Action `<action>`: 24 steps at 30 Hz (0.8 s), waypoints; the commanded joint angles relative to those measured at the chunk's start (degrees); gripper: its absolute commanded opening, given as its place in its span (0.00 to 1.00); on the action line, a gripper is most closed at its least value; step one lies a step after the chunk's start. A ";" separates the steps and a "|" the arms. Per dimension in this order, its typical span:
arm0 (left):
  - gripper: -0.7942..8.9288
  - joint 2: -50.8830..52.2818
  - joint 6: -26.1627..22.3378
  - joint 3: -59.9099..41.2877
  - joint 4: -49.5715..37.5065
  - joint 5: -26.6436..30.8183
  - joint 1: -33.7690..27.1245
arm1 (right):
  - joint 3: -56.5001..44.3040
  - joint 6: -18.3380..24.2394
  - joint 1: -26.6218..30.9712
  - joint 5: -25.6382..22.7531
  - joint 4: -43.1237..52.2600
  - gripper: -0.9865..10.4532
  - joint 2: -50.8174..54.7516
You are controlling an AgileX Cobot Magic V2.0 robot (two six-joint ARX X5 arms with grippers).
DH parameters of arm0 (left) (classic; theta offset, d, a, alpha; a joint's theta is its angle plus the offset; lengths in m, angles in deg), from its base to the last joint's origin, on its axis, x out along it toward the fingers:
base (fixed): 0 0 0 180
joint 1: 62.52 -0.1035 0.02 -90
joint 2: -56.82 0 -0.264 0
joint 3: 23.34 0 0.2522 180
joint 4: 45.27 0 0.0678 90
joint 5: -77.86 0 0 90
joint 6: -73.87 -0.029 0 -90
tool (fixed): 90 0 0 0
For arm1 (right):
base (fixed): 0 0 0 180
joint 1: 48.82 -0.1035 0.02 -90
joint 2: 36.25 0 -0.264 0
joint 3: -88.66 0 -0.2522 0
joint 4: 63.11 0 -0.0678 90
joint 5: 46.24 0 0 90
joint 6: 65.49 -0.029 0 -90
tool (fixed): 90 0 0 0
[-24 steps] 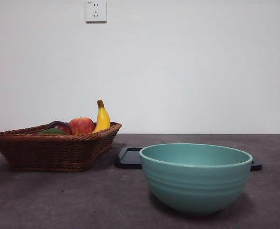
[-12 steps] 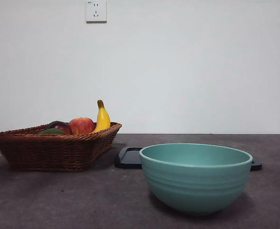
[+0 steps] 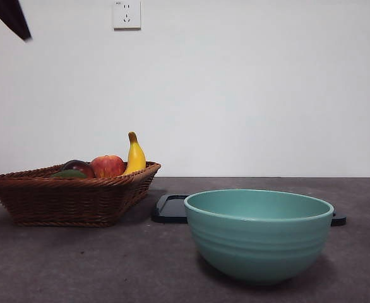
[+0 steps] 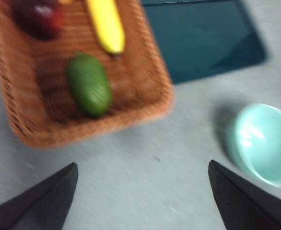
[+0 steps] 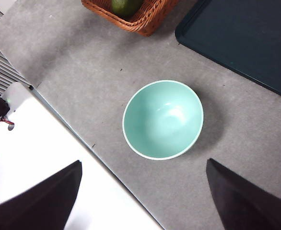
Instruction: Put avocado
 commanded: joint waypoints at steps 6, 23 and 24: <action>0.52 -15.26 0.15 8.74 -3.26 9.88 4.50 | 0.98 0.42 -0.26 0.13 0.72 0.45 -0.39; 0.52 -36.09 0.15 11.96 -11.89 18.51 6.21 | 0.98 0.42 -0.26 0.11 0.74 0.45 -0.39; 0.52 -36.92 0.13 11.96 -12.41 18.56 6.21 | 0.98 0.42 -0.26 0.11 0.74 0.45 -0.39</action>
